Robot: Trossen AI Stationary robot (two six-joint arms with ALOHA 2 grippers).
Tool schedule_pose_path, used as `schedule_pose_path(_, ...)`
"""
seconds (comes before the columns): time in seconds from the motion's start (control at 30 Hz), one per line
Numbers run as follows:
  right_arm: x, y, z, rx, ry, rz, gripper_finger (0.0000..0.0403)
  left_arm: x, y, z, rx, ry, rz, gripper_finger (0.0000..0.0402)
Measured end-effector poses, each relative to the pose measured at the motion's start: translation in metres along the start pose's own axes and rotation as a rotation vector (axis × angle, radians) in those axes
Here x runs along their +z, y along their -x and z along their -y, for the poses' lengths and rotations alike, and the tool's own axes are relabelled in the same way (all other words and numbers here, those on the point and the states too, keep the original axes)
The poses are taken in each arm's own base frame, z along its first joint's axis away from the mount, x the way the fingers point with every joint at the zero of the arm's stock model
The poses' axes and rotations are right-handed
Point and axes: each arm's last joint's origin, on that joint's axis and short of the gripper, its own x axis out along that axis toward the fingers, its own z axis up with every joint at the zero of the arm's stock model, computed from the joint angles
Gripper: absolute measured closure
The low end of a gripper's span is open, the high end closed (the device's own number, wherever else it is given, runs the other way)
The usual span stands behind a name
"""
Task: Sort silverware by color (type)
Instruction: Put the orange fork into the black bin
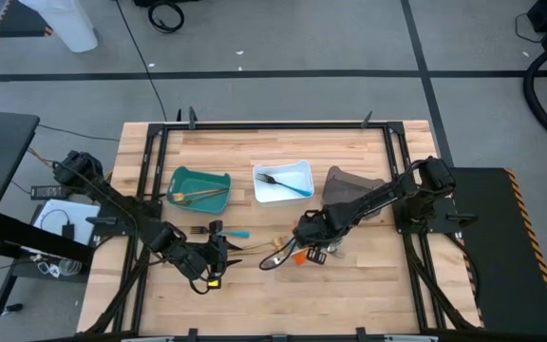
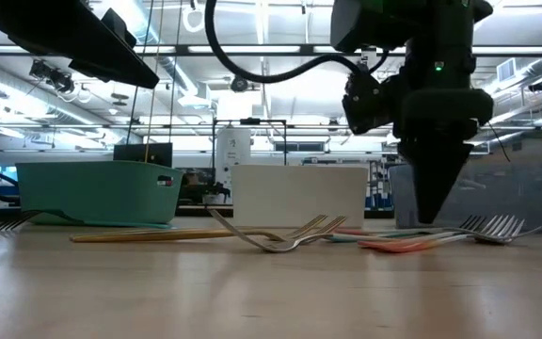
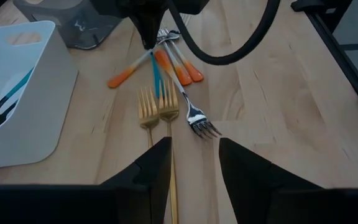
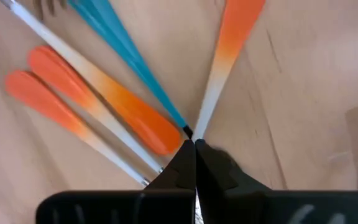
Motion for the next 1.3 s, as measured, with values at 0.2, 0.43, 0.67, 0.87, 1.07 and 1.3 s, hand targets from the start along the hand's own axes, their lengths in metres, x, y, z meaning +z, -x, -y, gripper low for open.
schedule_pose_path(0.2, 0.001, 0.000, 0.000, -0.021, -0.018, 0.020, 0.0388, 0.000, 0.000, 0.000, 0.000, 0.000, 0.001, 0.0257)
schedule_pose_path(0.43, -0.005, -0.006, 0.006, -0.030, -0.082, -0.011, 0.0315, 0.000, 0.001, 0.001, -0.009, -0.003, -0.001, 0.0257)
schedule_pose_path(0.67, -0.008, -0.007, 0.002, -0.019, -0.061, -0.023, 0.0273, 0.000, 0.001, 0.002, -0.012, -0.003, -0.002, 0.0257)
schedule_pose_path(0.87, -0.008, -0.004, 0.005, -0.027, -0.065, -0.025, 0.0294, 0.000, 0.001, 0.001, -0.012, -0.009, -0.003, 0.0257)
schedule_pose_path(1.07, 0.001, 0.002, 0.009, 0.014, -0.115, 0.024, 0.0307, 0.000, 0.001, 0.001, -0.012, -0.011, -0.003, 0.0257)
schedule_pose_path(1.3, 0.007, 0.001, 0.009, 0.032, -0.158, 0.077, 0.0309, 0.000, 0.001, 0.001, -0.011, -0.011, -0.003, 0.0257)
